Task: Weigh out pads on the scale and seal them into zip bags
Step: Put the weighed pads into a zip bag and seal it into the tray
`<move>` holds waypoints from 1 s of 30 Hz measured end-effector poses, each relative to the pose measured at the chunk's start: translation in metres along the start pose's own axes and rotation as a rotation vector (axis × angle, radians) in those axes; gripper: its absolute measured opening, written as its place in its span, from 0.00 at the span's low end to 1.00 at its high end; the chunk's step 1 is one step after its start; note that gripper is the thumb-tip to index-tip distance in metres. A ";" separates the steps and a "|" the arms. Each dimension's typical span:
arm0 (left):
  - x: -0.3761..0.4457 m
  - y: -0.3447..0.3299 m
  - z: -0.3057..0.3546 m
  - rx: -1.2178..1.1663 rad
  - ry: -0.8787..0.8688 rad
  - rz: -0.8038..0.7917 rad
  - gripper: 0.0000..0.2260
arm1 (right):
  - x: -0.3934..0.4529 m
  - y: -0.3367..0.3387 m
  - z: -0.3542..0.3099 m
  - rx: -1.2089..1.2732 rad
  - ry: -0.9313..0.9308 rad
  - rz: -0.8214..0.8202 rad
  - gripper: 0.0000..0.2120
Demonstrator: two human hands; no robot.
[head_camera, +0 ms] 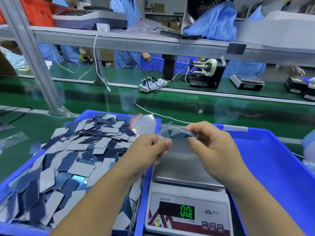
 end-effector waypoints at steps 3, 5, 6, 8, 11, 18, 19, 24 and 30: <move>0.002 0.000 0.000 -0.121 0.039 0.133 0.21 | -0.004 0.003 0.003 -0.120 0.129 0.053 0.10; 0.003 0.002 -0.001 -0.218 0.030 0.173 0.20 | -0.006 0.003 0.008 -0.121 0.118 0.050 0.13; 0.002 0.002 -0.001 -0.259 0.024 0.153 0.15 | -0.007 0.003 0.010 -0.106 0.090 0.042 0.17; 0.001 0.001 0.000 -0.344 0.024 0.095 0.09 | -0.007 0.002 0.014 -0.089 0.034 0.034 0.19; 0.000 0.000 0.000 -0.432 0.070 0.101 0.09 | -0.007 0.002 0.020 -0.079 -0.024 0.030 0.16; -0.003 0.001 -0.001 -0.325 0.073 0.045 0.16 | -0.007 0.000 0.030 -0.041 -0.142 -0.005 0.16; -0.002 0.000 0.000 -0.285 0.068 0.063 0.17 | -0.008 0.000 0.031 -0.031 -0.167 -0.018 0.14; 0.000 0.002 0.000 -0.235 0.084 0.184 0.19 | -0.011 -0.005 0.029 0.092 -0.255 -0.044 0.13; 0.001 0.001 -0.001 -0.304 0.055 0.154 0.12 | -0.017 -0.022 0.018 0.119 -0.183 0.018 0.10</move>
Point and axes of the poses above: each hand's wrist, its own x-axis towards the middle knuckle, its own y-axis out of the back of the hand, z = x × y, the point moved 1 cm from there along x, towards the middle knuckle, and after that the axes turned 15 degrees about -y, right-handed, at the moved point
